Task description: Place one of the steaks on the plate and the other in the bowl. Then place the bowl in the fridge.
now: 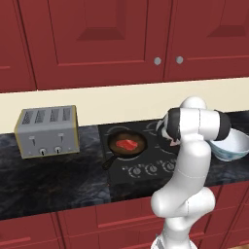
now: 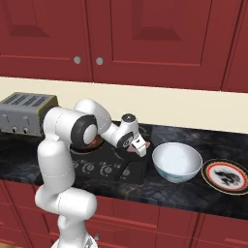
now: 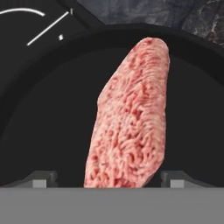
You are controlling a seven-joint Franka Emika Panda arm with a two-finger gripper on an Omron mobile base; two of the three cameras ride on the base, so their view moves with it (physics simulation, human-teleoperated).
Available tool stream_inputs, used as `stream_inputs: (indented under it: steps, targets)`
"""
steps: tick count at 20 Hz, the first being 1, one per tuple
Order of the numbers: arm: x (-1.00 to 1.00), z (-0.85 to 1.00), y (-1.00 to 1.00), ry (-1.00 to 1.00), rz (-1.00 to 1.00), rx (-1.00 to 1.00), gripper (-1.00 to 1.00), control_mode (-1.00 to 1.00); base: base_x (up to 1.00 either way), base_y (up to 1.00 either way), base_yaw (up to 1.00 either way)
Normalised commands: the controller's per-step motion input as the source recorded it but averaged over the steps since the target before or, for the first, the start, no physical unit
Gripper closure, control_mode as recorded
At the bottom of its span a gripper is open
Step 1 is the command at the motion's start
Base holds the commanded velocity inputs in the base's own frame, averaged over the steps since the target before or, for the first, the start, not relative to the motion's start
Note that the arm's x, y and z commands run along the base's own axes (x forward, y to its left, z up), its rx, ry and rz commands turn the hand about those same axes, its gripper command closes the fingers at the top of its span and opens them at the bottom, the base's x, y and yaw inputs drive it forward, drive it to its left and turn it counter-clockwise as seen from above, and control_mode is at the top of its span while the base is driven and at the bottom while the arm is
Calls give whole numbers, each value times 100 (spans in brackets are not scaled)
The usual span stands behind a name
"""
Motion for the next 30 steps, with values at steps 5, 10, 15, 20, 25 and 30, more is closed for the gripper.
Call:
stream_inputs:
  steps: [5,10,15,20,25,30]
  targets:
    - [3,-20,0,0,-5,0,100,-100,0,0,0]
    - [0,-4,0,0,-1,0,100,-100,0,0,0]
    - [-1,2,-21,-3,2,2,100,-100,0,0,0]
    - [-12,30,-12,-1,9,4,100,-100,0,0,0]
    - [-22,32,3,-1,3,0,100,-100,0,0,0]
    - [-31,36,30,-1,0,0,100,-100,0,0,0]
